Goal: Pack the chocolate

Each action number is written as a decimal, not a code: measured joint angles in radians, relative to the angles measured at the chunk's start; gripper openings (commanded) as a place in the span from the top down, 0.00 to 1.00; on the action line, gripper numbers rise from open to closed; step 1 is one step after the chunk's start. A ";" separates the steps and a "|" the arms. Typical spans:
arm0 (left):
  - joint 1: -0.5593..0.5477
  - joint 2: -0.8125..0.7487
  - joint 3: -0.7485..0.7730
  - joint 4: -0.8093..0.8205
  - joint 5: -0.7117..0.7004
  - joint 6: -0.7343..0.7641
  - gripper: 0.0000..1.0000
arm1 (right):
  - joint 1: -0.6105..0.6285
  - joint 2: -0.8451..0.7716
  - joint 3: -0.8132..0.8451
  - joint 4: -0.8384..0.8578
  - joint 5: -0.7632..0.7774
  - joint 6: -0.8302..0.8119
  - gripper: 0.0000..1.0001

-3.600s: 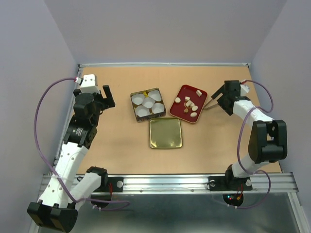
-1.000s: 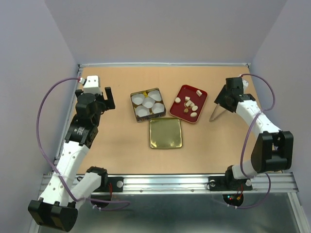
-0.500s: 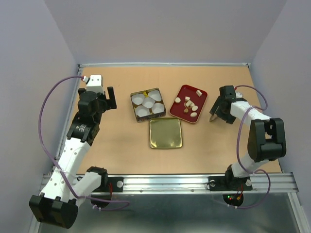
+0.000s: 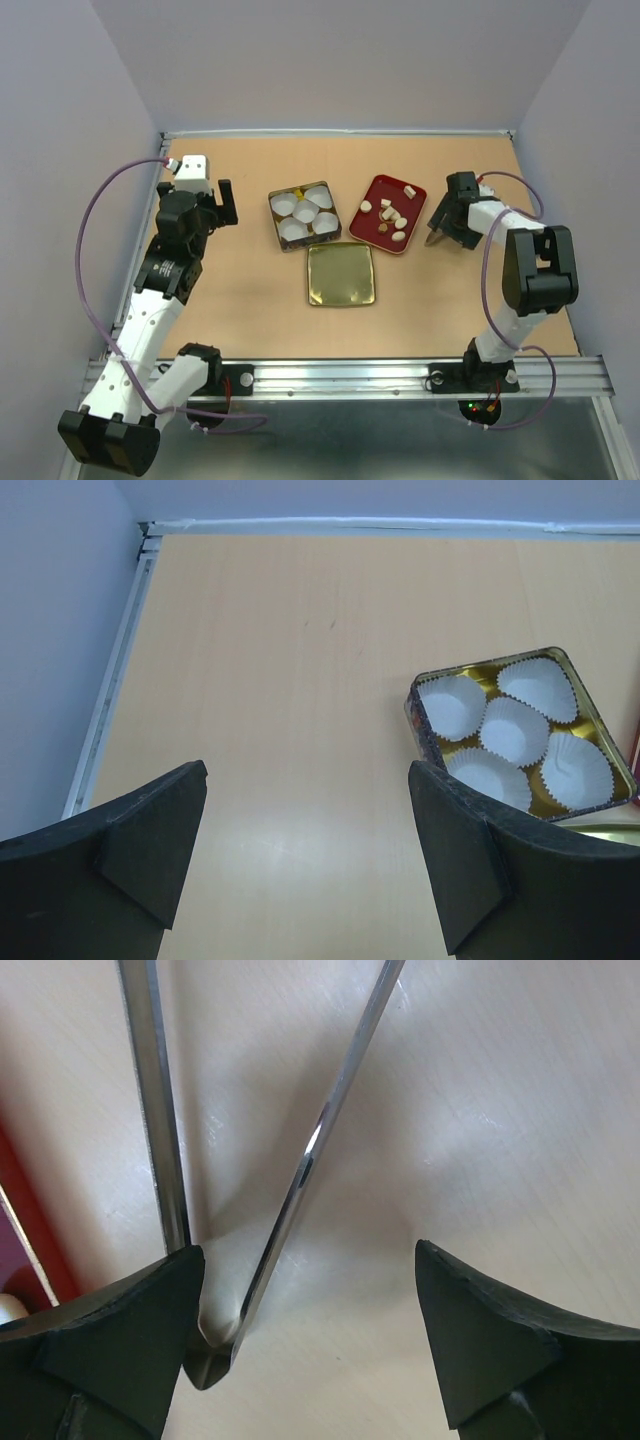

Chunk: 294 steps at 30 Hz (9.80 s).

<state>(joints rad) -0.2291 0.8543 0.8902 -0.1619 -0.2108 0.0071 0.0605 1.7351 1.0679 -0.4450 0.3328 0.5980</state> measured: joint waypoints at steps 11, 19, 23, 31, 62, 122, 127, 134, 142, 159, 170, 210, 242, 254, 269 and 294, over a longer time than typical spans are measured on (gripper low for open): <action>0.000 -0.008 0.000 0.000 -0.003 -0.004 0.07 | 0.000 -0.048 0.031 0.005 -0.009 0.035 0.02; 0.000 -0.016 -0.016 0.001 -0.017 -0.004 0.07 | 0.000 0.047 0.087 0.016 -0.009 0.078 0.00; 0.000 -0.037 -0.047 -0.002 -0.030 -0.004 0.07 | 0.000 0.061 0.085 0.014 -0.007 0.100 0.00; 0.000 -0.045 -0.054 -0.007 -0.042 -0.003 0.07 | 0.000 0.073 0.084 0.017 -0.003 0.119 0.00; 0.000 -0.046 -0.060 -0.007 -0.052 0.000 0.07 | -0.003 0.071 0.050 0.045 0.042 0.047 0.46; 0.000 -0.044 -0.065 -0.026 0.027 -0.079 0.07 | 0.014 -0.626 0.005 -0.314 -0.690 -0.263 0.56; 0.000 -0.044 -0.065 -0.027 0.027 -0.085 0.07 | 0.021 -0.616 -0.003 -0.311 -0.718 -0.275 0.56; 0.000 -0.044 -0.066 -0.030 0.027 -0.096 0.07 | 0.026 -0.595 -0.040 -0.297 -0.722 -0.289 0.57; 0.000 -0.045 -0.066 -0.030 0.026 -0.102 0.07 | 0.026 -0.560 -0.094 -0.250 -0.712 -0.293 0.57; 0.000 -0.044 -0.065 -0.030 0.028 -0.102 0.07 | 0.026 -0.472 -0.134 -0.114 -0.711 -0.291 0.57; 0.000 -0.037 -0.066 -0.030 0.028 -0.102 0.07 | 0.026 -0.464 -0.142 -0.088 -0.725 -0.288 0.59; 0.000 -0.022 -0.090 -0.029 0.042 -0.102 0.07 | 0.052 -0.461 -0.131 -0.067 -0.750 -0.248 0.78; 0.000 -0.056 -0.097 -0.034 0.034 -0.129 0.07 | 0.582 -0.129 0.354 -0.113 -0.593 -0.176 0.77; 0.000 -0.080 -0.123 -0.050 0.034 -0.146 0.07 | 0.590 0.002 0.422 -0.058 -0.550 -0.153 0.77; 0.000 -0.080 -0.125 -0.060 0.034 -0.147 0.07 | 0.596 0.057 0.463 -0.028 -0.530 -0.129 0.76; 0.000 -0.080 -0.125 -0.061 0.033 -0.146 0.07 | 0.615 0.117 0.509 0.005 -0.531 -0.119 0.56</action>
<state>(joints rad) -0.2291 0.7746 0.7650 -0.2230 -0.1780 -0.1394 0.6758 1.8526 1.5772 -0.4397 -0.1978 0.4786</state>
